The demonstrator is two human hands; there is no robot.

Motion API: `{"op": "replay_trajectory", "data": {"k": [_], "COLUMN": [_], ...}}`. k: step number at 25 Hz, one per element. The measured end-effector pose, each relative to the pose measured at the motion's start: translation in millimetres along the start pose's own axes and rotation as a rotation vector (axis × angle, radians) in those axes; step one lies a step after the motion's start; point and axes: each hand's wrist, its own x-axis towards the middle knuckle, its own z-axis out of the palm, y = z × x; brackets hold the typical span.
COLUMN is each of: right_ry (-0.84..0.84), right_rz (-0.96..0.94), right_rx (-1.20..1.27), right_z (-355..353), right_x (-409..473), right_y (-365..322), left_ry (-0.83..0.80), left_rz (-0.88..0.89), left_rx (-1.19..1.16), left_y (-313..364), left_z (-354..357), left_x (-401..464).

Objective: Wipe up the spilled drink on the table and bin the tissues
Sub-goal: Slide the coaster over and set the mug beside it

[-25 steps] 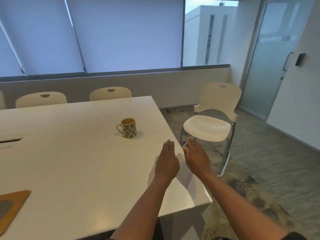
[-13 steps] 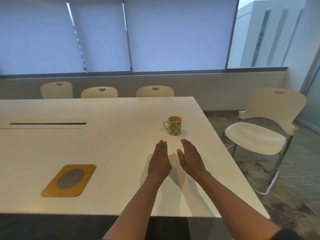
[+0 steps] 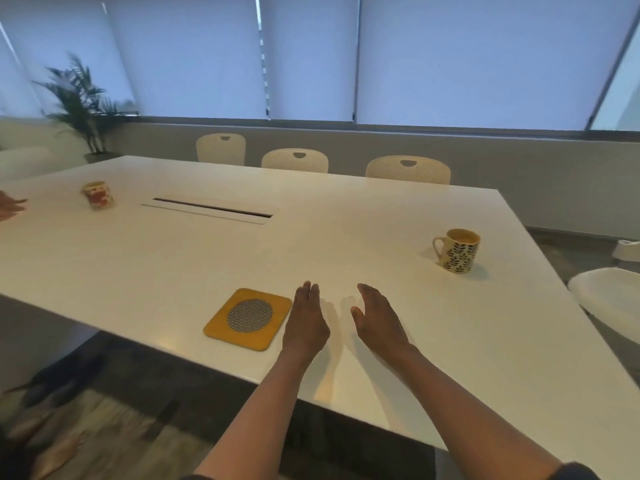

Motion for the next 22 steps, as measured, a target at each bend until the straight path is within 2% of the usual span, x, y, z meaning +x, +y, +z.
{"op": "replay_trajectory", "data": {"k": [6,11,17,22], "right_ry": [-0.093,-0.196,-0.356,-0.436], "right_rz": [-0.023,-0.060,-0.104,-0.151], "right_rx": [0.053,0.098,-0.004,-0.083], "right_z": [47.3,72.3,80.1,78.9], "right_x": [3.4,6.8,10.5,14.7], "right_y": [-47.1,-68.4,-78.2,-83.2], "left_ry": [0.096,0.149,0.148,0.145], "left_rz": [-0.151,-0.228,-0.397,-0.444], "left_rx": [0.034,0.301,0.341,0.377], "left_y": [-57.6,-95.7,-115.7,-118.8], "left_z": [-24.7,-52.2,-62.8,-63.7], "left_x": [-6.3,2.2,10.4,14.5]}}
